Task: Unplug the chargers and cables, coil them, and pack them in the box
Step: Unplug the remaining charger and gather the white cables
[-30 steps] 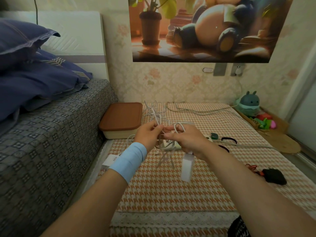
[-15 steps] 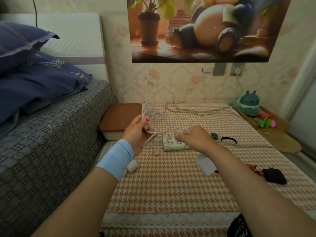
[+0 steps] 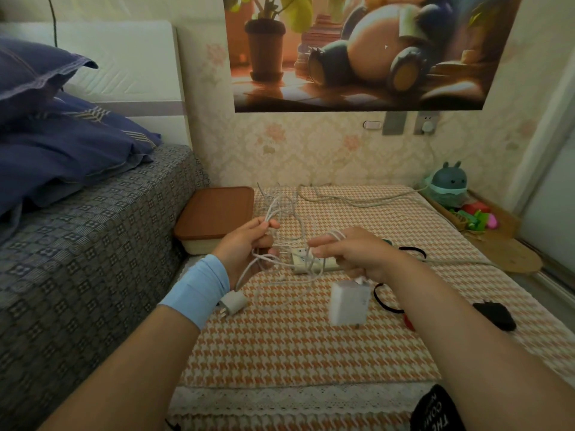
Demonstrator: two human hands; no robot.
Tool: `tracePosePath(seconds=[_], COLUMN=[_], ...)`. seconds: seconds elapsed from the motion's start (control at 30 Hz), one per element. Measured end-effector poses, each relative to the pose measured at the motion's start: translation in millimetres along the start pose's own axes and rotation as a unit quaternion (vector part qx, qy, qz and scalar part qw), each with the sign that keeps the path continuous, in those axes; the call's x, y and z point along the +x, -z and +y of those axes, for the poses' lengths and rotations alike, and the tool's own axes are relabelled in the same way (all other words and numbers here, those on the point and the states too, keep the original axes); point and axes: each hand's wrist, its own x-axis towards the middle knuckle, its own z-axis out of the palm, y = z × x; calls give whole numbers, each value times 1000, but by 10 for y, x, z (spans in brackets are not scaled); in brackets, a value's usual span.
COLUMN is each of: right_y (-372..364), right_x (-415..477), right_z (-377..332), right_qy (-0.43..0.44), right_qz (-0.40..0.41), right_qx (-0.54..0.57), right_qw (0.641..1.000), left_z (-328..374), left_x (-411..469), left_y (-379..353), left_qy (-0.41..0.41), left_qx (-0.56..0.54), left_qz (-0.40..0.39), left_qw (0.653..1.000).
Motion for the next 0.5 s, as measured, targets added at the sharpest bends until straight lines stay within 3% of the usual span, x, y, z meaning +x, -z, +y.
tracePosePath(seconds=[0.07,0.13,0.2,0.3,0.4,0.5], right_y=[-30,-62,-109,-132,-120,-194], right_x=[40,57,62,87,89,114], right_z=[4,-7,-8,42,147,216], right_qy=[10,13,7,-66,-132,-124], right_qz=[63,72,48,-10,-85,-147], right_qx=[6,5,-4,-33,-60,-135], right_qw=[998,997,999,997,986,972], left_z=[-12,-9,-64,-177,-164,-147], left_x=[13,32,25,29,40,29], left_y=[-47,-43,-25,61,228,405], left_qy=[-27,-56,-75,-54,11,49], left_qx=[-87,-75,59,177,202,200], left_qz=[16,50,78,52,6,-4], left_qw=[996,994,992,981,979,979])
